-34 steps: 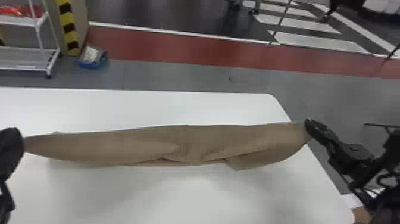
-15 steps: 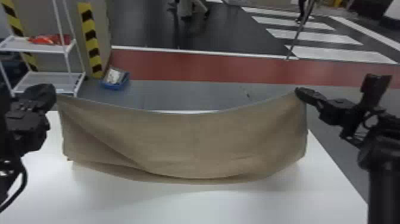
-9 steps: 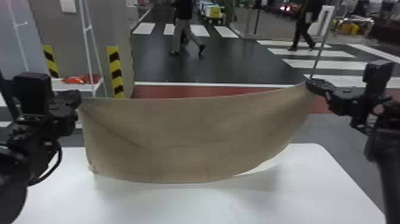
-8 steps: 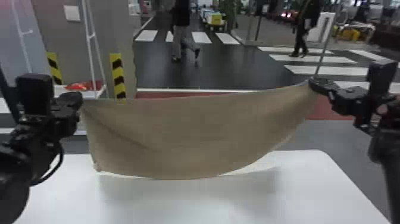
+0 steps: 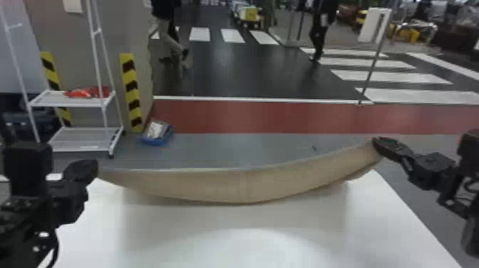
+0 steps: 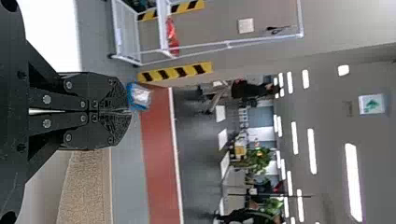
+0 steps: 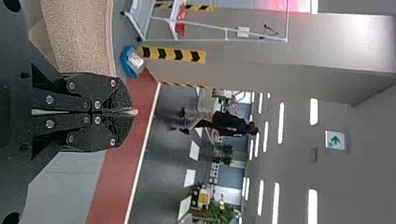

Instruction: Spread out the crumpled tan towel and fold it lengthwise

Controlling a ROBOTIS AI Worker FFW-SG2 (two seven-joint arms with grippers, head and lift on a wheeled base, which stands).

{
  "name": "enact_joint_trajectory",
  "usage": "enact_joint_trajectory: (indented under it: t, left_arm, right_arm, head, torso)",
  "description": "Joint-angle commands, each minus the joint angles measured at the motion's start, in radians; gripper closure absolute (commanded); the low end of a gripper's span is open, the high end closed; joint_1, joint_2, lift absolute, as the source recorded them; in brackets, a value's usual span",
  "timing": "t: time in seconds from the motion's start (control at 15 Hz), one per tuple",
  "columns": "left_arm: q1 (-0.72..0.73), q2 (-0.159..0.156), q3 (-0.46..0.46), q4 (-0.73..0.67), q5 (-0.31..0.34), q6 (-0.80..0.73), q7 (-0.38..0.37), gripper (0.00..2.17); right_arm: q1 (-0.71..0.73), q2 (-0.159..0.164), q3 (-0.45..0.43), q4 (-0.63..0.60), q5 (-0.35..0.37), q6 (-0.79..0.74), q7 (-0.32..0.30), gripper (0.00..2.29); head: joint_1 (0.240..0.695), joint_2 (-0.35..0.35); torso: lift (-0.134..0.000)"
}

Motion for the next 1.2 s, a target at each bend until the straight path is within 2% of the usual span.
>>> enact_joint_trajectory:
  t: [0.0,0.13,0.27,0.53,0.8,0.93,1.0,1.13]
  left_arm:
    - [0.179,-0.005,0.016,-0.080,-0.024,-0.020,0.008,1.38]
    - [0.315,-0.006,0.033,-0.159,-0.067,-0.023,0.034,1.38]
    - [0.418,-0.016,0.071,-0.236,-0.077,-0.014,0.063,1.38]
    - [0.550,-0.039,0.100,-0.393,-0.120,0.149,0.144,1.38]
    - [0.638,-0.068,0.096,-0.506,-0.106,0.262,0.155,1.38]
    - [0.654,-0.077,0.073,-0.538,-0.109,0.283,0.152,1.38]
    - [0.654,-0.077,0.062,-0.541,-0.113,0.283,0.147,1.38]
    - [0.616,-0.078,0.050,-0.512,-0.113,0.244,0.133,1.38]
  right_arm:
    - [0.120,-0.003,-0.056,-0.038,-0.050,-0.018,0.049,1.69]
    - [0.221,-0.013,-0.094,-0.071,-0.105,-0.030,0.075,1.69]
    - [0.293,-0.011,-0.140,-0.116,-0.144,-0.033,0.097,1.69]
    - [0.368,-0.008,-0.197,-0.154,-0.199,-0.030,0.141,1.69]
    - [0.437,-0.002,-0.245,-0.190,-0.265,-0.033,0.198,1.69]
    - [0.443,-0.005,-0.268,-0.190,-0.268,-0.033,0.210,1.69]
    - [0.443,-0.010,-0.274,-0.188,-0.265,-0.033,0.212,1.69]
    - [0.428,-0.013,-0.269,-0.171,-0.251,-0.033,0.212,1.69]
  head:
    - [0.558,-0.150]
    - [0.628,-0.169]
    - [0.695,-0.198]
    - [0.695,-0.221]
    - [0.695,-0.256]
    - [0.695,-0.273]
    - [0.695,-0.306]
    - [0.695,-0.336]
  torso:
    - [-0.125]
    - [-0.125]
    - [-0.125]
    - [-0.125]
    - [-0.125]
    - [-0.125]
    - [-0.125]
    - [-0.125]
